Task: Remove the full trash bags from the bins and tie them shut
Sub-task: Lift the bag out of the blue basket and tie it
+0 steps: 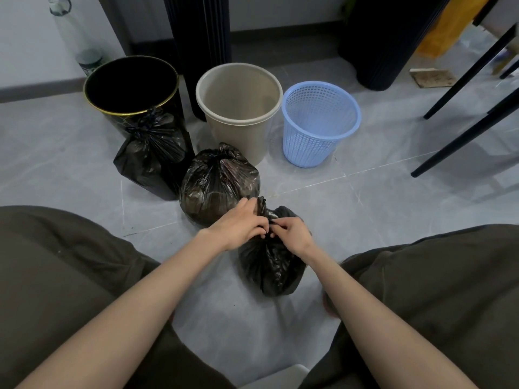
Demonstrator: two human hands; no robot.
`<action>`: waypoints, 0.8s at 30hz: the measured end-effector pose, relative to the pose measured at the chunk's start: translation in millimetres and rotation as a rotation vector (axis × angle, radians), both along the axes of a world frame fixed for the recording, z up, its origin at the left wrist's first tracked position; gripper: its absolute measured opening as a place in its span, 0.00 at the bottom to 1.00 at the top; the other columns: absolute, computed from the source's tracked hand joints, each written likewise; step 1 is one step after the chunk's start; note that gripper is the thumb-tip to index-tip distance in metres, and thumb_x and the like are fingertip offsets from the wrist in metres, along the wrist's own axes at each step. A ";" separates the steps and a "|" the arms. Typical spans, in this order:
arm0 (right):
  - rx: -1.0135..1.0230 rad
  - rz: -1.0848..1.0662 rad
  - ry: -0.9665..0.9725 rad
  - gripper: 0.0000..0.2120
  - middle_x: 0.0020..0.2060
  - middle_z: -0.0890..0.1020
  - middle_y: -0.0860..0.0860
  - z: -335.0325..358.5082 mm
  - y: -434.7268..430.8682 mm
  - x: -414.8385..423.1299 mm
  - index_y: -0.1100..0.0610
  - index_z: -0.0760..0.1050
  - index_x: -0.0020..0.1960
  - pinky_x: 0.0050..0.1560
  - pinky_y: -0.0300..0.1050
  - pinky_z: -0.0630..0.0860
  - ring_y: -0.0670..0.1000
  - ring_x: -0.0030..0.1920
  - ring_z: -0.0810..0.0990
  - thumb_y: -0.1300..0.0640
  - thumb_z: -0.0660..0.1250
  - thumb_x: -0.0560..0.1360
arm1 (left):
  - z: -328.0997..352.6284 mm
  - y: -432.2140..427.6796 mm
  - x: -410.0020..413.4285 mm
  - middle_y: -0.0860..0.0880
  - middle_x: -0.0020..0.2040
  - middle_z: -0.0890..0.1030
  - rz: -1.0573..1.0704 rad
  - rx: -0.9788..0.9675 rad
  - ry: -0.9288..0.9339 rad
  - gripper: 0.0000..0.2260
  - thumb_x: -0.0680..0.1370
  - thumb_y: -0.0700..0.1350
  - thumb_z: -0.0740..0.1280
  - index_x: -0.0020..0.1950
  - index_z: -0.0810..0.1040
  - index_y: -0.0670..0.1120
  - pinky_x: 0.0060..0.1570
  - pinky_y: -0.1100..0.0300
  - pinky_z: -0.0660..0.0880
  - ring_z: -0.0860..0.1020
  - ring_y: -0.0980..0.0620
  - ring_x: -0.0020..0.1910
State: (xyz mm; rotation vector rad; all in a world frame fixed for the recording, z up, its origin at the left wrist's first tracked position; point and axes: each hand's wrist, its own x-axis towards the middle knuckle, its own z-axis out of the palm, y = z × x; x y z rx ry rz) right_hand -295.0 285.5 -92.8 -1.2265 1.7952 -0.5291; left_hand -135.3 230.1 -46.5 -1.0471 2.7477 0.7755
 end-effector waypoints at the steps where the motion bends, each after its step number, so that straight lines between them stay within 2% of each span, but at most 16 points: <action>1: 0.034 0.023 -0.060 0.10 0.31 0.79 0.47 0.3 1.5 1.7 0.57 0.83 0.42 0.36 0.39 0.68 0.43 0.31 0.71 0.58 0.64 0.76 | -2.6 -0.6 0.0 0.50 0.46 0.64 0.017 0.031 0.012 0.08 0.79 0.51 0.61 0.51 0.78 0.51 0.49 0.56 0.68 0.62 0.51 0.49; 3: 0.101 0.025 -0.197 0.09 0.31 0.78 0.46 4.3 5.0 4.7 0.61 0.83 0.46 0.35 0.33 0.67 0.39 0.30 0.71 0.61 0.64 0.76 | -7.4 -3.3 2.2 0.49 0.46 0.69 0.061 0.114 0.023 0.08 0.79 0.50 0.61 0.50 0.79 0.51 0.51 0.54 0.69 0.68 0.49 0.50; 5: 0.186 0.041 -0.315 0.10 0.26 0.77 0.42 11.7 7.9 6.2 0.58 0.81 0.41 0.31 0.27 0.67 0.36 0.26 0.72 0.63 0.63 0.77 | -9.4 -6.1 4.4 0.49 0.45 0.77 0.108 0.166 0.054 0.08 0.79 0.49 0.61 0.49 0.79 0.51 0.52 0.54 0.70 0.74 0.49 0.49; 6: 0.226 0.056 -0.366 0.12 0.23 0.75 0.41 15.7 9.0 7.2 0.55 0.78 0.39 0.27 0.26 0.66 0.36 0.22 0.71 0.64 0.61 0.78 | -9.1 -6.7 4.9 0.49 0.45 0.79 0.135 0.183 0.085 0.07 0.79 0.48 0.62 0.48 0.80 0.50 0.50 0.55 0.71 0.76 0.51 0.47; 8: 0.258 0.049 -0.436 0.14 0.26 0.75 0.43 17.9 10.7 10.0 0.53 0.75 0.38 0.23 0.26 0.64 0.36 0.19 0.70 0.66 0.59 0.78 | -7.8 -7.6 4.8 0.50 0.42 0.81 0.180 0.225 0.149 0.07 0.78 0.46 0.63 0.46 0.81 0.48 0.46 0.61 0.71 0.76 0.57 0.40; 9: 0.248 0.020 -0.468 0.13 0.28 0.75 0.44 17.0 11.1 11.7 0.54 0.76 0.41 0.22 0.25 0.64 0.36 0.19 0.70 0.66 0.59 0.78 | -7.0 -7.9 4.8 0.51 0.41 0.81 0.190 0.241 0.162 0.08 0.78 0.46 0.64 0.46 0.82 0.47 0.44 0.64 0.69 0.74 0.59 0.38; 11: 0.191 -0.081 -0.523 0.12 0.30 0.77 0.44 12.0 12.0 13.3 0.55 0.78 0.51 0.25 0.25 0.67 0.35 0.23 0.73 0.66 0.59 0.78 | -8.3 -9.6 5.5 0.52 0.40 0.79 0.188 0.247 0.149 0.08 0.78 0.47 0.63 0.47 0.82 0.49 0.44 0.63 0.65 0.72 0.57 0.40; 13: 0.127 -0.158 -0.558 0.14 0.38 0.82 0.44 6.3 10.2 15.2 0.55 0.77 0.60 0.37 0.25 0.72 0.35 0.35 0.77 0.66 0.60 0.78 | -8.7 -11.0 6.9 0.53 0.39 0.72 0.206 0.244 0.117 0.08 0.79 0.49 0.62 0.48 0.81 0.50 0.47 0.61 0.62 0.68 0.53 0.46; 14: 0.109 -0.166 -0.555 0.15 0.42 0.83 0.45 6.0 9.5 16.9 0.54 0.78 0.60 0.45 0.27 0.74 0.37 0.41 0.78 0.65 0.61 0.78 | -7.9 -10.9 7.6 0.53 0.39 0.68 0.218 0.236 0.099 0.09 0.79 0.50 0.61 0.49 0.80 0.51 0.49 0.60 0.62 0.65 0.53 0.48; 16: 0.105 -0.130 -0.514 0.14 0.40 0.83 0.45 5.4 8.4 18.8 0.49 0.82 0.50 0.50 0.32 0.74 0.41 0.43 0.78 0.65 0.63 0.76 | -5.5 -10.9 7.3 0.52 0.42 0.63 0.200 0.169 0.049 0.10 0.80 0.51 0.59 0.51 0.79 0.52 0.54 0.56 0.63 0.62 0.52 0.50; 18: 0.154 -0.092 -0.478 0.17 0.33 0.82 0.42 6.4 7.6 19.2 0.48 0.82 0.41 0.45 0.32 0.73 0.38 0.37 0.78 0.66 0.61 0.76 | -2.5 -9.8 5.9 0.51 0.45 0.62 0.165 0.096 -0.004 0.10 0.80 0.52 0.58 0.52 0.78 0.52 0.54 0.55 0.62 0.60 0.52 0.50; 21: 0.211 -0.047 -0.482 0.13 0.28 0.78 0.42 14.5 8.2 18.8 0.53 0.79 0.41 0.32 0.25 0.68 0.35 0.28 0.74 0.66 0.59 0.75 | -2.9 -9.4 5.8 0.51 0.46 0.63 0.196 0.088 -0.017 0.11 0.81 0.53 0.56 0.54 0.76 0.52 0.55 0.53 0.60 0.60 0.51 0.51; 22: 0.220 -0.036 -0.486 0.12 0.30 0.78 0.43 18.1 8.5 18.6 0.54 0.78 0.42 0.31 0.25 0.67 0.35 0.28 0.73 0.65 0.59 0.75 | -4.2 -9.9 6.5 0.51 0.46 0.64 0.221 0.094 -0.012 0.11 0.81 0.53 0.56 0.54 0.76 0.52 0.55 0.53 0.60 0.60 0.51 0.51; 24: 0.232 0.006 -0.482 0.09 0.34 0.77 0.45 18.5 8.9 17.0 0.53 0.76 0.41 0.36 0.28 0.67 0.37 0.33 0.72 0.61 0.60 0.76 | -7.4 -10.7 7.7 0.51 0.45 0.67 0.261 0.084 -0.018 0.11 0.80 0.54 0.56 0.53 0.75 0.53 0.56 0.52 0.62 0.62 0.51 0.52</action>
